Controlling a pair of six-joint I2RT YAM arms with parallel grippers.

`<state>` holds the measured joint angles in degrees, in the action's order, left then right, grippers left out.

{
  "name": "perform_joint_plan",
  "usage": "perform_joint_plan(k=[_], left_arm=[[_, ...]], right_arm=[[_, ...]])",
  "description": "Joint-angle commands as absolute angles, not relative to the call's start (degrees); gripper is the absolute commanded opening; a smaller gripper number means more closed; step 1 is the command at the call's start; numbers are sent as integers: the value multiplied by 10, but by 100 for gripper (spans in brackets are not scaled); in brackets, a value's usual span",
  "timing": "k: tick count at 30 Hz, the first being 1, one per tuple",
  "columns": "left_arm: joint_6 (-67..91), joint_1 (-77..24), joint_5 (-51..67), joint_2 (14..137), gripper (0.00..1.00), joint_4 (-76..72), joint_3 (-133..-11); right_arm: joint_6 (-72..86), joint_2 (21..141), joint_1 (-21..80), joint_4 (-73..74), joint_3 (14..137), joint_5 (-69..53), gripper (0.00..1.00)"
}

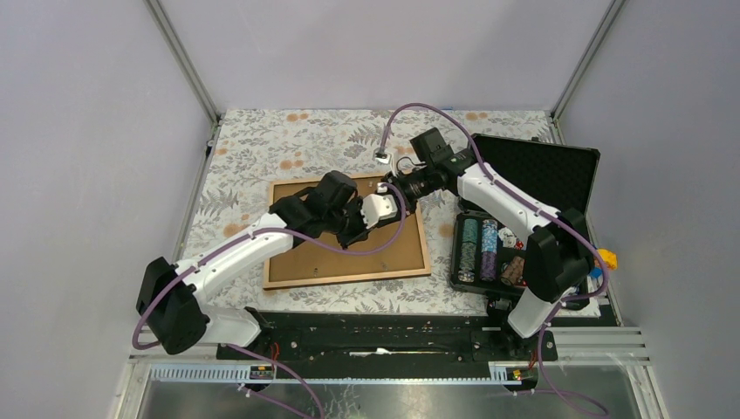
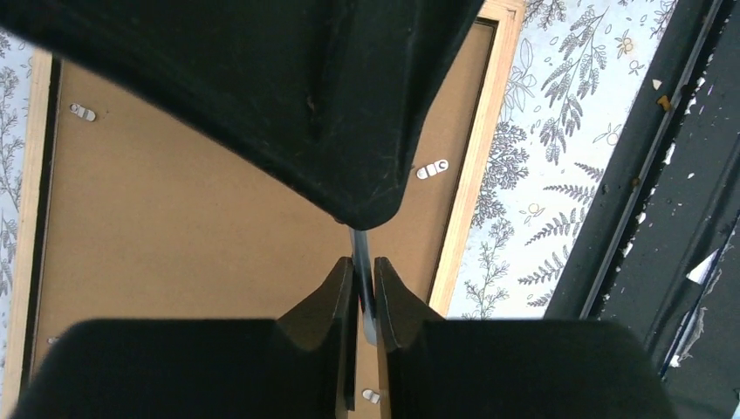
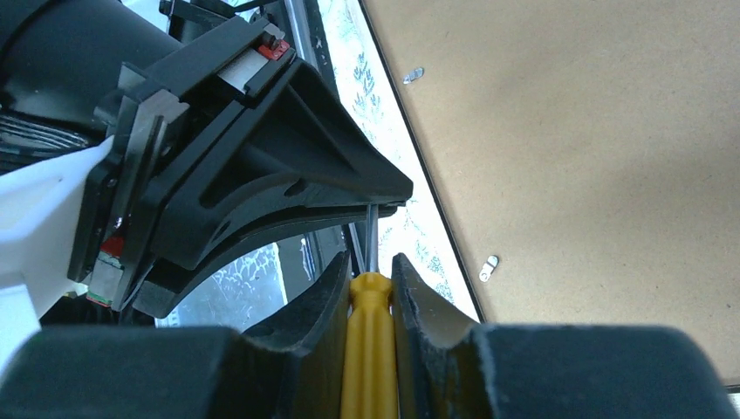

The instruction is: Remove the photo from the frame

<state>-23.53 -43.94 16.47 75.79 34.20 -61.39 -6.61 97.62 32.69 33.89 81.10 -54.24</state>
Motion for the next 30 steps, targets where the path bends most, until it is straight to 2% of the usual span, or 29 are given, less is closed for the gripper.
perform_joint_plan(k=[1,3,7,10,13,18,24,30], left_arm=[[-220,-437,190,758,7,309,-645],[-218,-435,196,755,0,313,-644],[-214,-416,223,748,0,343,-643],[-203,-379,242,734,0,355,-631],[-205,-324,243,720,0,377,-615],[-229,-175,278,699,0,419,-604],[-264,35,287,716,0,437,-601],[-296,205,227,799,0,411,-606]], right_arm=[[-54,979,341,349,821,-574,2],[-48,981,341,350,825,-571,9],[-42,981,334,350,838,-552,29],[-37,978,317,349,846,-543,53],[-31,975,295,351,854,-541,72],[-29,966,247,350,872,-522,93],[-50,952,234,349,849,-478,98],[-86,929,234,349,799,-448,100]])
